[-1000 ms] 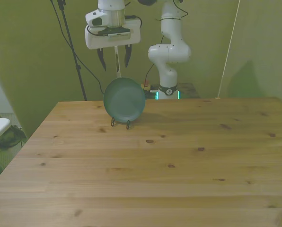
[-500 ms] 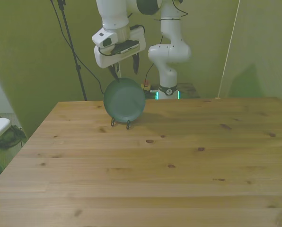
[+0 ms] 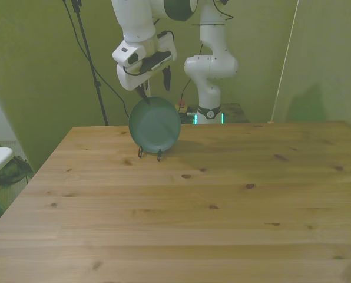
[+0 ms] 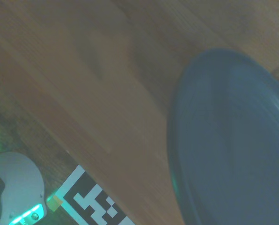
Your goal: Unload the plate
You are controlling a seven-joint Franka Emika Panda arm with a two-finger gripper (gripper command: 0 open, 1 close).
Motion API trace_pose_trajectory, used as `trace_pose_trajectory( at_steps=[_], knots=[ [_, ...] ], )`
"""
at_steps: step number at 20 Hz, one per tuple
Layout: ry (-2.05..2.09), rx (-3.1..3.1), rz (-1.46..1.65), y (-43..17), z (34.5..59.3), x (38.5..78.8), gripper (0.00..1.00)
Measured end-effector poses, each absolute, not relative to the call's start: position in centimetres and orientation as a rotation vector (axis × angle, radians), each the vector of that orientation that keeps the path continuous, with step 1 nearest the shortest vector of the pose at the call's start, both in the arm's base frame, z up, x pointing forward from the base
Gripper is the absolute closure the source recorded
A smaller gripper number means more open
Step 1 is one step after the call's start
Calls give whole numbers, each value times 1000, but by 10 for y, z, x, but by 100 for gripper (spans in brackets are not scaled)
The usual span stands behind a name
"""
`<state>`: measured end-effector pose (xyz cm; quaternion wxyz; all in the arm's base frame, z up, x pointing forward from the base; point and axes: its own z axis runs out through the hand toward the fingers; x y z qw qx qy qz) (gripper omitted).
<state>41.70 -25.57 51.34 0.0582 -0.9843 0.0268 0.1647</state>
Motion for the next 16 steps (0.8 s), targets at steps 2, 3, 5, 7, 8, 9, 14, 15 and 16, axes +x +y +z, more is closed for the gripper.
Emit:
trace_pose_trajectory(
  at_steps=[2,3,5,7,8,9,14,15,16],
  knots=[
    [40,-2971,519,-258,509,420,0],
    [24,-2966,530,-258,507,422,0],
    [-3,-2957,548,-259,502,425,100],
    [-21,-2948,566,-259,498,427,100],
    [-27,-2944,573,-259,497,428,100],
    [-32,-2939,583,-258,496,428,100],
    [-60,-2929,594,-255,496,428,100],
    [-64,-2929,595,-254,496,429,100],
    [-68,-2928,596,-253,496,429,100]
  ],
)
